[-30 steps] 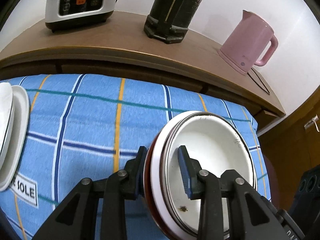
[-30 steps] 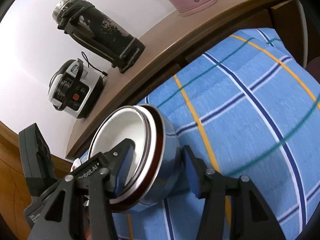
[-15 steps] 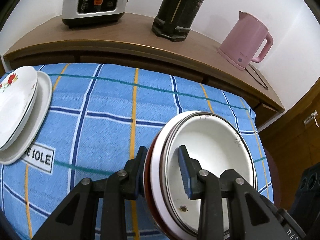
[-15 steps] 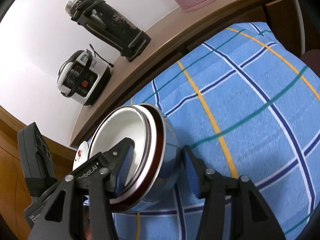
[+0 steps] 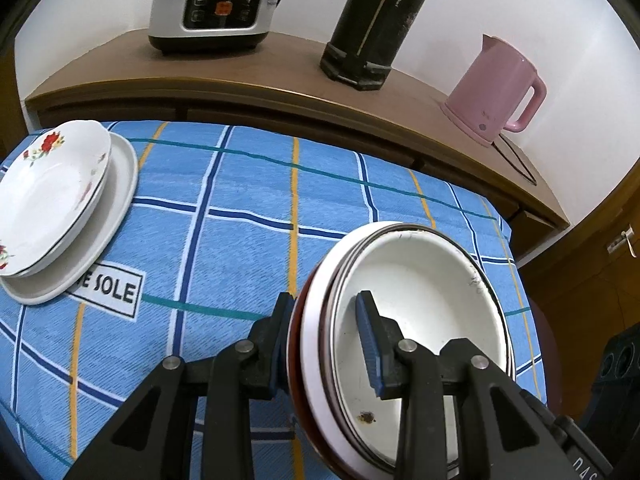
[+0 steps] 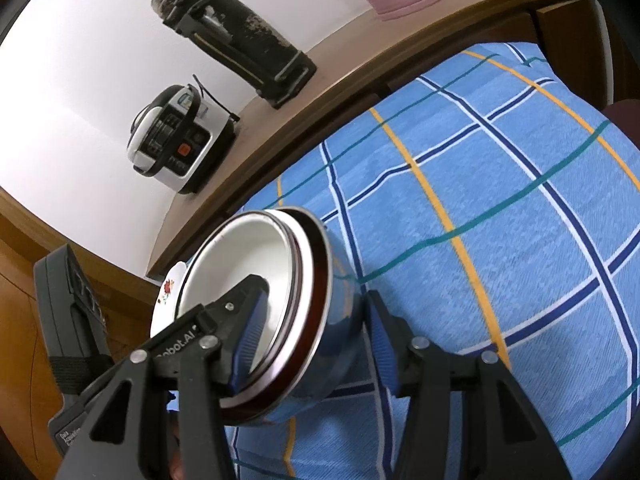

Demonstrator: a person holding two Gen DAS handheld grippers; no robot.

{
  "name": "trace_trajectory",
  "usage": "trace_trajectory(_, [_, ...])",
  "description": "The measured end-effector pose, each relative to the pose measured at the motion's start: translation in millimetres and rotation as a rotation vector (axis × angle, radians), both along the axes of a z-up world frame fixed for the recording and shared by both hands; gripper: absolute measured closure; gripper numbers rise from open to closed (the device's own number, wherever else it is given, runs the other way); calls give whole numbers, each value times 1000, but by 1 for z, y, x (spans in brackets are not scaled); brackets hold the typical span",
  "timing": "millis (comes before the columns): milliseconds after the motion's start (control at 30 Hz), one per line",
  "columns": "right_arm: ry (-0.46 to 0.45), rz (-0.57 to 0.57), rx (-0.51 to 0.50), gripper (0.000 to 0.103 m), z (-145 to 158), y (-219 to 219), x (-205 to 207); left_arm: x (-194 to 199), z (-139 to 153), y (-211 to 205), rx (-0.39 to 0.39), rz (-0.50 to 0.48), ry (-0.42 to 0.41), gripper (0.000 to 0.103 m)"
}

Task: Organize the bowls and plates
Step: 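Lift the nested bowls with the left gripper and carry toward the plates, then carry the bowl stack over the white floral plate stack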

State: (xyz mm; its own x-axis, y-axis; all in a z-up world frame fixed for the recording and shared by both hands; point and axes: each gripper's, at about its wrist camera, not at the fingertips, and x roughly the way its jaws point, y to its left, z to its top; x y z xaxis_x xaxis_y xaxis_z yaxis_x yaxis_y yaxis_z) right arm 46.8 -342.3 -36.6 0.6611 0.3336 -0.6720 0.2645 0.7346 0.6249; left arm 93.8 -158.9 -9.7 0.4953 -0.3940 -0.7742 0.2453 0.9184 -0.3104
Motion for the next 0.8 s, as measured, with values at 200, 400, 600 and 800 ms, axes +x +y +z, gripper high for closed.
trace_trajectory(200, [-6, 22, -8, 52, 5, 12, -2, -7, 4, 14, -5, 16, -6, 68])
trace_trajectory(400, [-10, 53, -21, 52, 9, 28, -2, -13, 7, 33, -7, 43, -14, 68])
trace_trajectory(600, [-10, 82, -25, 53, 11, 46, 0, -16, 7, 52, -12, 70, -13, 68])
trace_trajectory(800, [-8, 112, -27, 53, 10, 63, 3, -19, 9, 70, -15, 98, -15, 68])
